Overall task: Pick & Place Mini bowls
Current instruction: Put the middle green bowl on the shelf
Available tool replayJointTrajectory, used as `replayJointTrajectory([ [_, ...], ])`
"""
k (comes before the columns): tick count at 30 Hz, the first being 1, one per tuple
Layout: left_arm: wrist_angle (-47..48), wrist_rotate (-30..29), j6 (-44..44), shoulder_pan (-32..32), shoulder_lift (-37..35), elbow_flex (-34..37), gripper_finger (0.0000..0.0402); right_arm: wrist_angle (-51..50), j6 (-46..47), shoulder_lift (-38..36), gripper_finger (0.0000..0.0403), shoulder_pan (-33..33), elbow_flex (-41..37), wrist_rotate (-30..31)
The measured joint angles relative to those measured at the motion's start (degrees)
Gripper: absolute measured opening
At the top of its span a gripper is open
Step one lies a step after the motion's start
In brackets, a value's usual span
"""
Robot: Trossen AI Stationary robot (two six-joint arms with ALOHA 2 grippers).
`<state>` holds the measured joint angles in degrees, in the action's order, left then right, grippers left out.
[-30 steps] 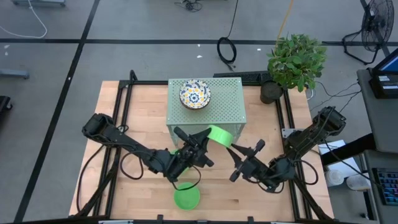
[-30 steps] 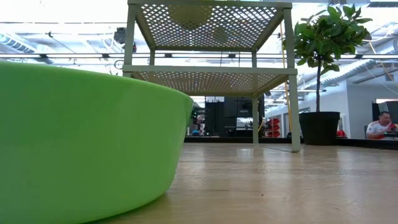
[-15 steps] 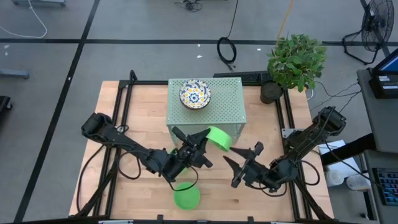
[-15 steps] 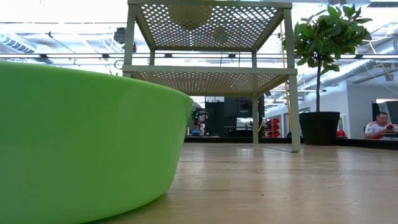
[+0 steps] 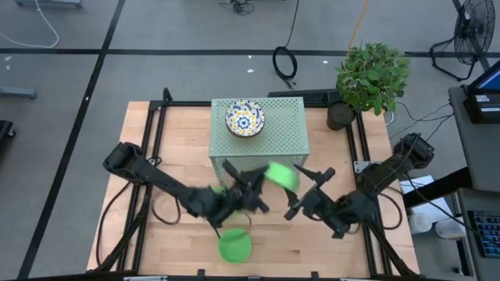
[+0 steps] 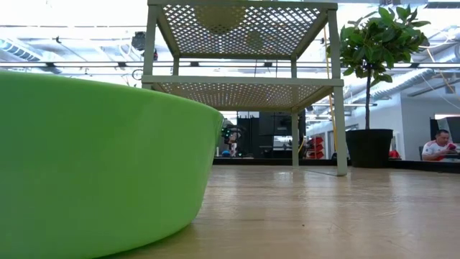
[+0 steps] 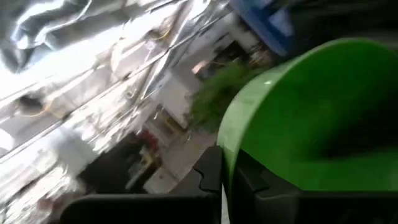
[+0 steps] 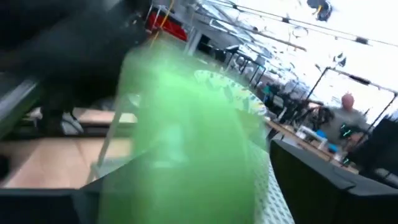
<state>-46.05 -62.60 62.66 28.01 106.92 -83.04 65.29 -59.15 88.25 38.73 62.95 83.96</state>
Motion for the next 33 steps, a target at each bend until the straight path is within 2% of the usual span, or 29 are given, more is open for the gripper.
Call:
replayJointTrajectory([
  [2, 1.8, -1.2, -1.4, 0.6, 0.7, 0.6, 0.0004, -0.1, 0.0, 0.0, 0.0249, -1.0, -0.1, 0.1],
  [4, 2.4, 1.6, -2.4, 0.4, 0.2, 0.3, 0.0008, -0.4, 0.1, 0.2, 0.0234, -1.5, -0.1, 0.2],
  [14, 1.9, -3.1, -0.9, 1.0, 0.1, 0.1, 0.0008, -1.4, 1.7, 0.0, 0.0138, -0.4, -0.1, 0.8],
  [18, -1.0, -3.6, 2.6, 1.1, 0.1, 0.1, 0.0005, -7.7, 7.2, 0.0, 0.0113, 0.7, -0.1, 0.7],
  [22, -1.7, -3.4, 3.5, 0.6, 0.2, 0.1, 0.0004, -10.9, 11.1, 0.0, 0.0108, 1.4, -0.1, 0.8],
  [26, -2.3, -3.6, 3.5, -0.2, 0.2, 0.1, 0.0005, -13.2, 15.3, 0.0, 0.0121, 1.4, -0.1, 0.0],
  [33, -2.5, -4.1, 3.5, -0.8, 0.1, 0.1, 0.0004, -12.9, 11.8, 0.0, 0.0151, 1.2, -0.2, 0.2],
])
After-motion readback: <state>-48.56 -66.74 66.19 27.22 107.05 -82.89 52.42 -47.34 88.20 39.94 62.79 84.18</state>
